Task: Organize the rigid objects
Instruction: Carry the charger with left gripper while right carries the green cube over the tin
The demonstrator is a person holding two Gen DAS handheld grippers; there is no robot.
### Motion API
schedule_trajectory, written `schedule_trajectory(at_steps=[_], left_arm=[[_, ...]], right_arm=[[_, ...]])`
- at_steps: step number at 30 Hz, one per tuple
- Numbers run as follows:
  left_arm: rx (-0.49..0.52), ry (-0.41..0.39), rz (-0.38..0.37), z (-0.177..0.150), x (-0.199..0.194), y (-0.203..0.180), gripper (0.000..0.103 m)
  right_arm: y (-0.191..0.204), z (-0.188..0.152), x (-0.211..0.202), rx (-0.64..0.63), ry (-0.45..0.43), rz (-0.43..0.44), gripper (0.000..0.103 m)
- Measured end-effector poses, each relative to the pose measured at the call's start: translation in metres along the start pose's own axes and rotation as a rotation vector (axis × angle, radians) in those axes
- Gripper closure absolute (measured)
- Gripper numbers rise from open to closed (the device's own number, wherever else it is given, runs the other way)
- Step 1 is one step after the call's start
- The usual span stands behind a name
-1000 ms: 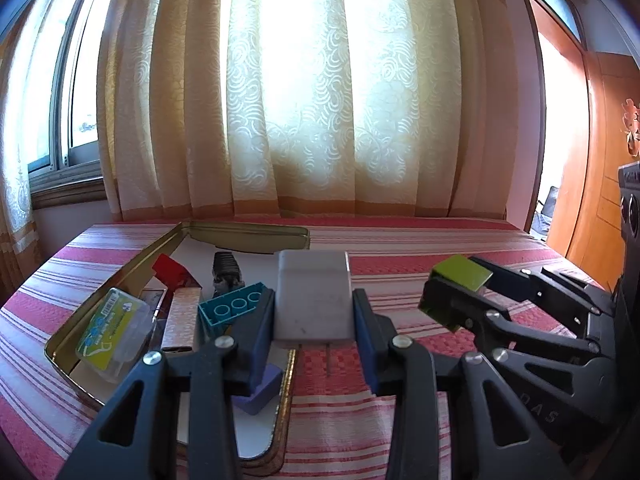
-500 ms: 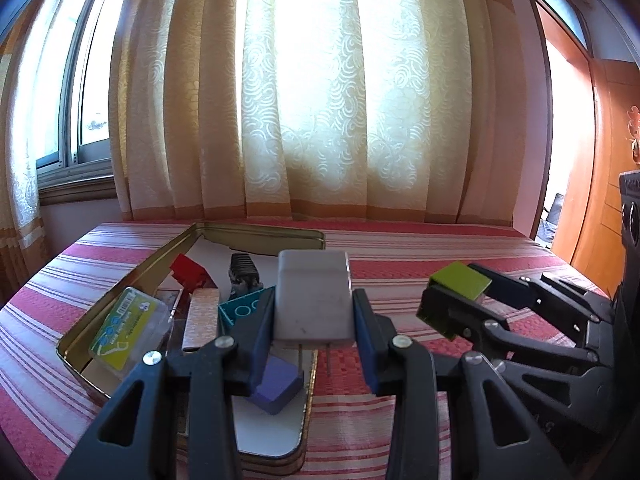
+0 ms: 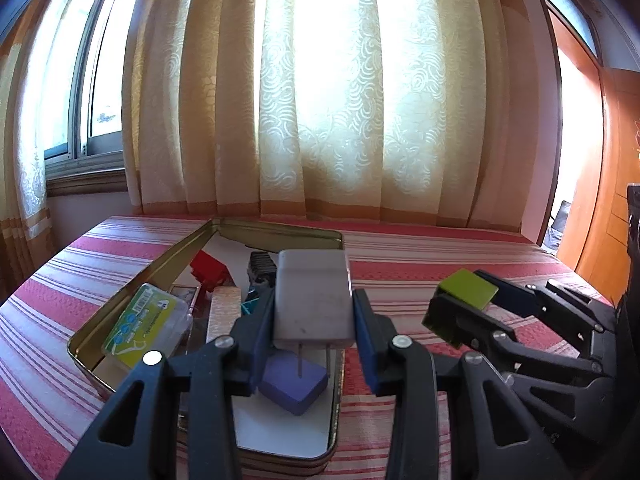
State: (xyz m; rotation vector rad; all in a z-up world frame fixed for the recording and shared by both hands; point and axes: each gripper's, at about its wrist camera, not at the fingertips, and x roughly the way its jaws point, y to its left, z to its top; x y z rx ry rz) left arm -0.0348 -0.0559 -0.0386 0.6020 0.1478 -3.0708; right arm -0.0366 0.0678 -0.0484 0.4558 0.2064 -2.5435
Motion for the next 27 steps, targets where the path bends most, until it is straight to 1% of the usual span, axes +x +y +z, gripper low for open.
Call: schedule_trajectory(at_steps=[9,27], left_arm=[[-0.015,0.011,0.006,0.002,0.002,0.011,0.066],[-0.021,0.02,0.051,0.005,0.003,0.035,0.066]], right_arm=[[0.01,0.002,0.006,-0.019,0.007,0.021,0.058],[0.028,0.007,0.027,-0.034,0.044,0.066,0.058]])
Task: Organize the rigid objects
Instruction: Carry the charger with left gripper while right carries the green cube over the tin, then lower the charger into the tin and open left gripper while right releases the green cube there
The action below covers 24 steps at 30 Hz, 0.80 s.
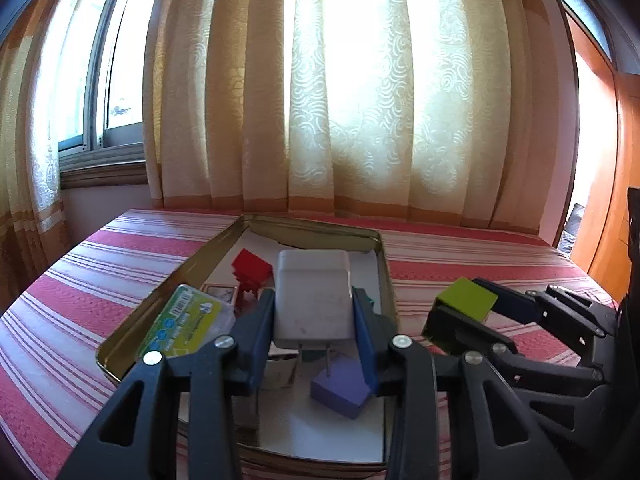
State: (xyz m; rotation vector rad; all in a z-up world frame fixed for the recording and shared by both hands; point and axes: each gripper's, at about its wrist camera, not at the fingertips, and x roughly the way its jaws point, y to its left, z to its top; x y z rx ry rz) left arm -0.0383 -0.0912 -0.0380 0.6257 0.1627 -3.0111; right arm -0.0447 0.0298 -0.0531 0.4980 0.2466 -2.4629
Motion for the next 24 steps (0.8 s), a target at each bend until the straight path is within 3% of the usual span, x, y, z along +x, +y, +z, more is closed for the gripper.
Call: schedule_trajectory(at_steps=[24], left_arm=[[0.058,0.095,0.083,0.023,0.017,0.037,0.066]], right_arm=[[0.009,0.033,0.038,0.021,0.043,0.087,0.058]])
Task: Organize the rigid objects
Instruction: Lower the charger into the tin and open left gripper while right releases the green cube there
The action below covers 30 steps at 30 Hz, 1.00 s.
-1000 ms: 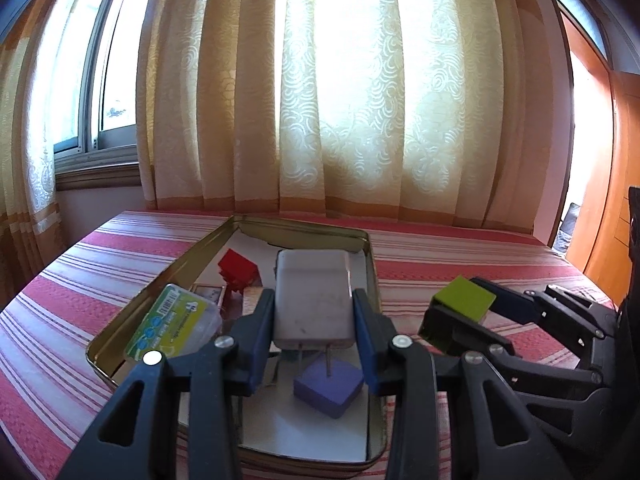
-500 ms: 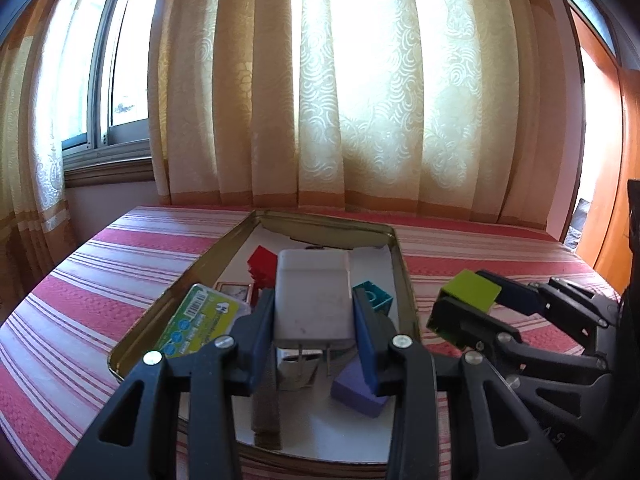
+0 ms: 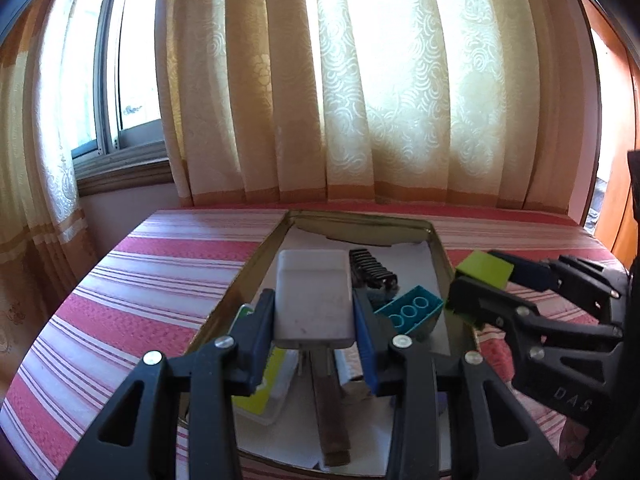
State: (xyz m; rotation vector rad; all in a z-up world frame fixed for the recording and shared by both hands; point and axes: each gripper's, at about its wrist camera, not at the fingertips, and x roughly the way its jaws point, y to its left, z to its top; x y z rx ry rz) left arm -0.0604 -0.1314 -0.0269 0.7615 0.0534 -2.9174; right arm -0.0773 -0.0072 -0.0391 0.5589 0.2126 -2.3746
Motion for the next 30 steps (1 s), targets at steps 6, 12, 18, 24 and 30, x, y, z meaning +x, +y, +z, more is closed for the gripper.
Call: schedule_trajectory(at_steps=[6,12,18,24,30], left_arm=[[-0.014,0.062,-0.017,0.008,0.016,0.007,0.066],[-0.011,0.115,-0.004,0.009,0.033,0.009,0.066],[-0.011,0.118,0.031,0.006,0.033,0.009,0.056],[-0.028,0.076,0.052,0.007,0.016,0.015,0.024],[-0.033,0.017,0.097,0.004,-0.009,0.01,0.0]], right_arm=[[0.002,0.011,0.026,-0.006,0.053,0.017,0.058],[0.001,0.019,0.049,-0.017,0.079,0.002,0.058],[-0.001,0.015,0.056,-0.015,0.109,0.006,0.054],[-0.008,0.012,0.035,0.011,0.049,-0.03,0.03],[-0.019,0.006,0.012,0.07,0.005,-0.055,0.024]])
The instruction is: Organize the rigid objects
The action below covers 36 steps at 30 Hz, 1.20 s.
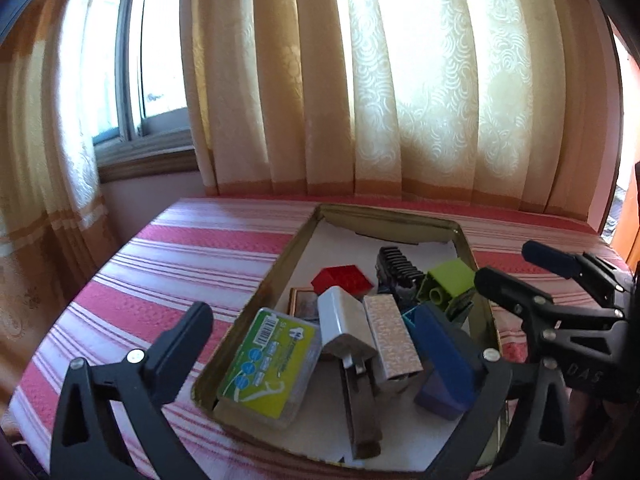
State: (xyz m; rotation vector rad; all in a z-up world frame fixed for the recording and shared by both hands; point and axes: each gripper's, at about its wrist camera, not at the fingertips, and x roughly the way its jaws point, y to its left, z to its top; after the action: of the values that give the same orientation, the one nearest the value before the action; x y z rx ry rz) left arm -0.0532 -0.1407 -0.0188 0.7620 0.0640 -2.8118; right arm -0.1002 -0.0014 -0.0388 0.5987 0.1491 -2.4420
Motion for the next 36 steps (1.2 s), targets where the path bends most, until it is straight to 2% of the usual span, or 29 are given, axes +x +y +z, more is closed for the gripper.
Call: schedule_trajectory(at_steps=[6,13,18,23,28,36], left_arm=[[0.0,-0.001,-0.003,0.0,-0.016,-0.006,0.0],[-0.046,-0.017,-0.014,0.001,-0.04,0.0,0.0],[-0.04,-0.026,-0.002,0.003,-0.056,0.003,0.0],[-0.03,-0.037,0.025,0.003,-0.063,0.006,0.0],[-0.042,-0.031,0.025,0.002,-0.061,0.011,0.0],[-0.054,-0.036,0.044,0.0,-0.059,0.016,0.0]], right_arm=[[0.001,-0.005,-0.018,0.01,-0.022,0.007,0.023],[0.005,-0.003,-0.05,0.027,-0.066,0.039,0.023],[0.016,0.003,-0.074,-0.001,-0.117,0.055,0.023],[0.03,0.01,-0.091,-0.031,-0.159,0.071,0.017],[0.04,0.012,-0.095,-0.072,-0.174,0.07,0.017],[0.041,0.009,-0.088,-0.067,-0.159,0.074,0.017]])
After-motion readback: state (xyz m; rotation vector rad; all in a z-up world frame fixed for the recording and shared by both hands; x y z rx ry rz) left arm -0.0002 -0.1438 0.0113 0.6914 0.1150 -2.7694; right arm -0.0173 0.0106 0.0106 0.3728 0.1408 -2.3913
